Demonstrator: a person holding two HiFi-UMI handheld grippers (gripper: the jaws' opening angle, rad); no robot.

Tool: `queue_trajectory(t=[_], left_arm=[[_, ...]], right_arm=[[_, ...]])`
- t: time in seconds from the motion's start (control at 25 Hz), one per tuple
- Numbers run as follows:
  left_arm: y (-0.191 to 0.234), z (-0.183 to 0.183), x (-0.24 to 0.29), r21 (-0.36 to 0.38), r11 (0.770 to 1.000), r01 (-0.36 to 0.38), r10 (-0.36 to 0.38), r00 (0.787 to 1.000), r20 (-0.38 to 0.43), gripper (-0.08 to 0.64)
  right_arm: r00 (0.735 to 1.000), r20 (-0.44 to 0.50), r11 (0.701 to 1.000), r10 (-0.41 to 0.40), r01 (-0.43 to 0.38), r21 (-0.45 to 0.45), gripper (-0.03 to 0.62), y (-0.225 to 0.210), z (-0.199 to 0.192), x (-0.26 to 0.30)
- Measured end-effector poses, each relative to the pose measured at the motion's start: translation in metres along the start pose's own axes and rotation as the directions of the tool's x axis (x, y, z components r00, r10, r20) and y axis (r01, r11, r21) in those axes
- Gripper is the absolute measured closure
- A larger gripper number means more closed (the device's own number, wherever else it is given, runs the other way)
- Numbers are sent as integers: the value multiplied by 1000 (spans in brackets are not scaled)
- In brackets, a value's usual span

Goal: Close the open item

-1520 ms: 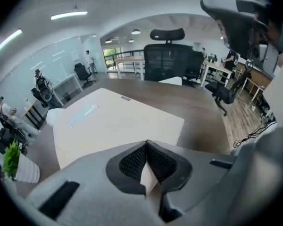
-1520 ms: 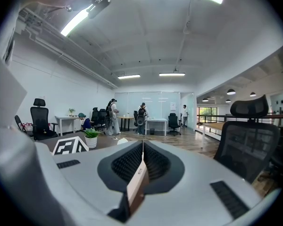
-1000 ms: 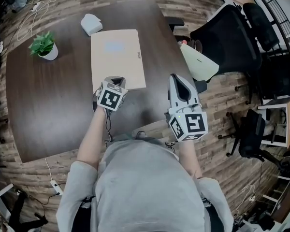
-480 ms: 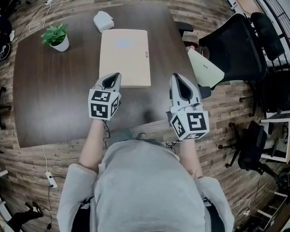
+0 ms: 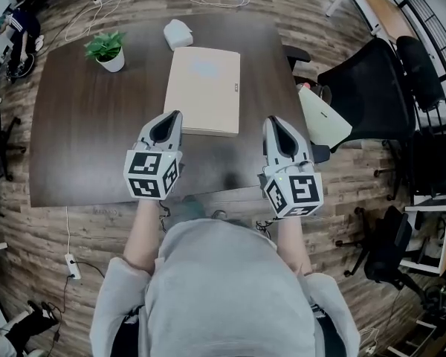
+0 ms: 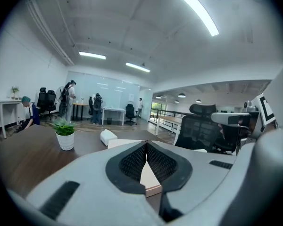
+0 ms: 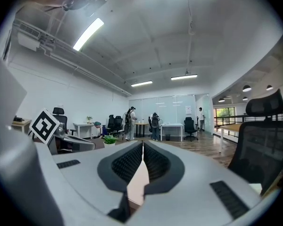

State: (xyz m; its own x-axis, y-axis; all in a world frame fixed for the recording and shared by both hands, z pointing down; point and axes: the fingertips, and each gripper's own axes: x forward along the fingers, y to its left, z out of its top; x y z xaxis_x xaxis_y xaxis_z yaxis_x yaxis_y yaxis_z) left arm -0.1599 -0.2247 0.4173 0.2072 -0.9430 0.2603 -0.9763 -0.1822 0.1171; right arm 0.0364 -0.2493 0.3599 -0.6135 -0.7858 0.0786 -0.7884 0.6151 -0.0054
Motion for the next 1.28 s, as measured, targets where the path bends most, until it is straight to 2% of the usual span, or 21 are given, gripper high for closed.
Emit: queue_trajectory(t=[0.32, 0.68, 0.96, 1.28], left_arm=[[-11, 33, -41, 23, 997, -73, 69, 990, 123, 551], [-21, 66, -80, 25, 988, -152, 140, 954, 264, 551], [-39, 80, -102, 49, 980, -195, 169, 931, 324, 551], [-52, 87, -116, 57, 977, -207, 175, 921, 348, 551]], right_arm=[[999, 33, 999, 32, -31, -13, 578, 2, 13, -14], [996, 75, 998, 57, -54, -34, 578, 1, 29, -30], [991, 111, 996, 72, -66, -52, 578, 0, 43, -50], [987, 144, 996, 75, -67, -63, 578, -2, 55, -65]])
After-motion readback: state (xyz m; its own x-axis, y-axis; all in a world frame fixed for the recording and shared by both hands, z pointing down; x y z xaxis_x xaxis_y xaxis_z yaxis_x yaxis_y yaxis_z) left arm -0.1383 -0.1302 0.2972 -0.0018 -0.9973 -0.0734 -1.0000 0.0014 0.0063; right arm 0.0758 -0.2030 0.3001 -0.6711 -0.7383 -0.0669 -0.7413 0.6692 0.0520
